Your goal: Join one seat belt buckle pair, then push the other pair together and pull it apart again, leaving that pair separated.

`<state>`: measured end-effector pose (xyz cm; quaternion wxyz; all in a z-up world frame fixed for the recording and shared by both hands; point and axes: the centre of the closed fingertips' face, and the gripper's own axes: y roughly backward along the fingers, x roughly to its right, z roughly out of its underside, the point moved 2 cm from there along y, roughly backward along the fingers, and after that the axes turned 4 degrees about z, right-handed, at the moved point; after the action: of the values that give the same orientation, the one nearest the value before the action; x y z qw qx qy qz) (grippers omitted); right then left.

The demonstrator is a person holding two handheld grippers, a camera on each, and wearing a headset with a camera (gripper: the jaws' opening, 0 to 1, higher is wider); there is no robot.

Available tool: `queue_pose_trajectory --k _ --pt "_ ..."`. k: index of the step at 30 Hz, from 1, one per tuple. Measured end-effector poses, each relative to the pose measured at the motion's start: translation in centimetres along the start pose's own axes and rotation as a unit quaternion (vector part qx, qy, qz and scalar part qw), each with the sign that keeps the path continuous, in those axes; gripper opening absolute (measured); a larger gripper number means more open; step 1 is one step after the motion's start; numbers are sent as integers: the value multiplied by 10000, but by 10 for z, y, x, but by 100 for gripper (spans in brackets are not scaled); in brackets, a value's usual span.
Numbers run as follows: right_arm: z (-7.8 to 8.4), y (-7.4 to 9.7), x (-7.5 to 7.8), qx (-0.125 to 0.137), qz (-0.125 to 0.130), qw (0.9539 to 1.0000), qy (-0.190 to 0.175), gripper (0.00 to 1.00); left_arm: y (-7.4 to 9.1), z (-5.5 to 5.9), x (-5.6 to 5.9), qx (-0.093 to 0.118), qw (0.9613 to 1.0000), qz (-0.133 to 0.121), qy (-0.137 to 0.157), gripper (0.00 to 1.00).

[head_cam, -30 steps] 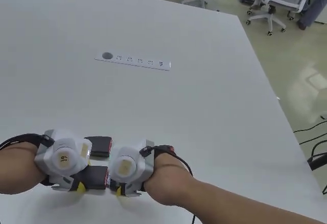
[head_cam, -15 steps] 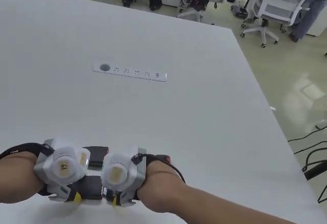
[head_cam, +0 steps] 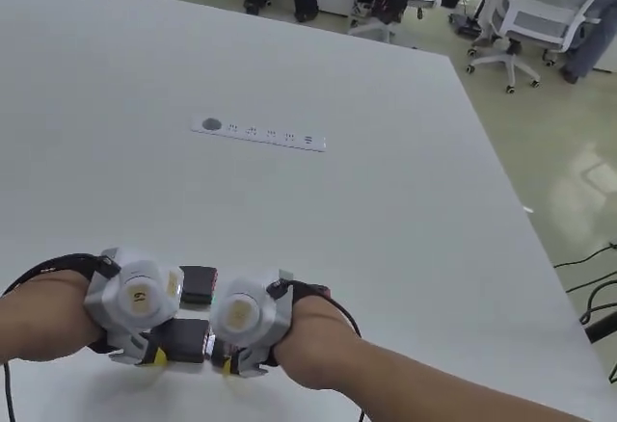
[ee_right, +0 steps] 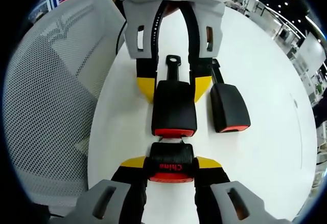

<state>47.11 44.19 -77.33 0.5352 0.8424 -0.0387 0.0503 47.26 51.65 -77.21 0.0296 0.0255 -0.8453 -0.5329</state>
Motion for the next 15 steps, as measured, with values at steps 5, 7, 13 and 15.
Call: queue_pose_trajectory --k 5,7,13,15 --pt "2 0 2 35 90 10000 -2 32 0 1 -2 -32 10000 -57 -1 34" --pt "5 2 1 101 127 9999 9 33 2 -1 -1 7 10000 -87 35 35" --pt "-2 28 6 459 322 9979 -330 36 21 -18 -1 367 9990 -233 80 37" --pt "1 28 12 526 310 9975 -369 36 26 -24 -2 424 9987 -265 49 38"
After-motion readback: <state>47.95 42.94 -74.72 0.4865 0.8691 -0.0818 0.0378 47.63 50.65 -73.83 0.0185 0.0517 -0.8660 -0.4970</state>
